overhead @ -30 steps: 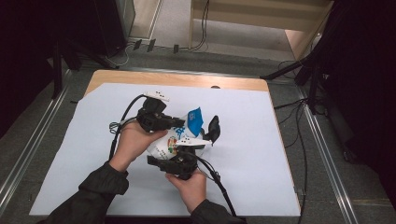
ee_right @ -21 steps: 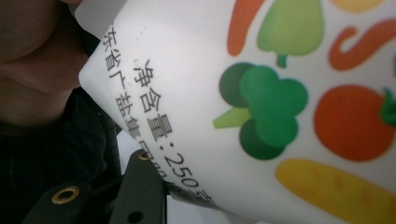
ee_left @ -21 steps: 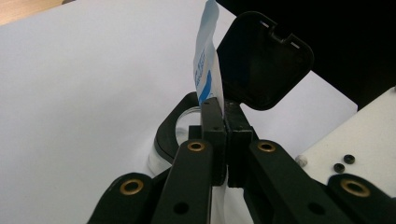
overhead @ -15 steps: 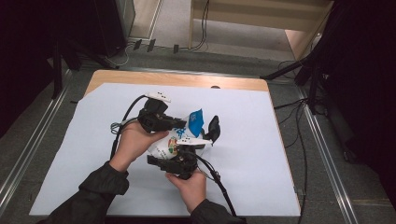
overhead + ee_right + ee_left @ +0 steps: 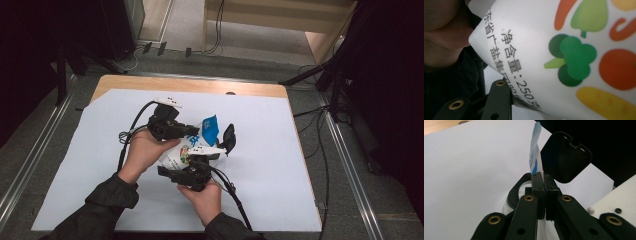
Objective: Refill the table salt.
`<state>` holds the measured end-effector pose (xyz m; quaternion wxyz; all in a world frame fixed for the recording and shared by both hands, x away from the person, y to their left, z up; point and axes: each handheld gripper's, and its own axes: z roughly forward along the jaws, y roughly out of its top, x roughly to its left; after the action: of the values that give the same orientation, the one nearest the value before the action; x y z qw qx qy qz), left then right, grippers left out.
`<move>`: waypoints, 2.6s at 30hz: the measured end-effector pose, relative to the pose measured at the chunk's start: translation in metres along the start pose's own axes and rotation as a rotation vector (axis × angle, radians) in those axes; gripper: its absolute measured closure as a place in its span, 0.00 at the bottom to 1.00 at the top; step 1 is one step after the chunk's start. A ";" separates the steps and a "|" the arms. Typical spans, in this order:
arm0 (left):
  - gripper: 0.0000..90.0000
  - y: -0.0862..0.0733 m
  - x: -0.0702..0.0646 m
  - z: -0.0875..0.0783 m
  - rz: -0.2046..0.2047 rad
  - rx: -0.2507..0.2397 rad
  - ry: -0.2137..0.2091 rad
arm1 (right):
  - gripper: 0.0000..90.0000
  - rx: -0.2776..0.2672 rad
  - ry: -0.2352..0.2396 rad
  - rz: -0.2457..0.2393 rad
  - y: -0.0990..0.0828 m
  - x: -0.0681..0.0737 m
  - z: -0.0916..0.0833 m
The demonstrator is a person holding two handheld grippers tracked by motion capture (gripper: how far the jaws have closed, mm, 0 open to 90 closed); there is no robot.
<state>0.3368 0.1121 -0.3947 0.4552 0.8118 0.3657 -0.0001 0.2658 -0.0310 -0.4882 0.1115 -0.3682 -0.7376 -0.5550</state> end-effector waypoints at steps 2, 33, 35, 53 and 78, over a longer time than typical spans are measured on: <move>1.00 0.000 0.001 0.000 -0.005 0.003 0.001 | 0.69 0.003 0.002 -0.001 0.000 -0.001 0.000; 1.00 0.003 0.002 0.004 -0.032 0.022 0.001 | 0.69 -0.003 0.020 0.026 0.000 -0.003 0.001; 1.00 0.003 0.001 0.004 -0.032 0.018 -0.002 | 0.70 -0.003 0.018 0.024 0.000 -0.004 0.001; 1.00 0.005 0.001 0.006 -0.030 0.011 -0.019 | 0.71 -0.010 0.019 0.040 0.001 -0.005 -0.003; 1.00 0.007 0.001 0.015 -0.019 0.020 -0.018 | 0.71 -0.016 0.029 0.060 0.000 -0.014 -0.005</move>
<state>0.3462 0.0993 -0.3984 0.4504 0.8128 0.3693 -0.0155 0.2739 -0.0413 -0.4946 0.1359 -0.3829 -0.7199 -0.5627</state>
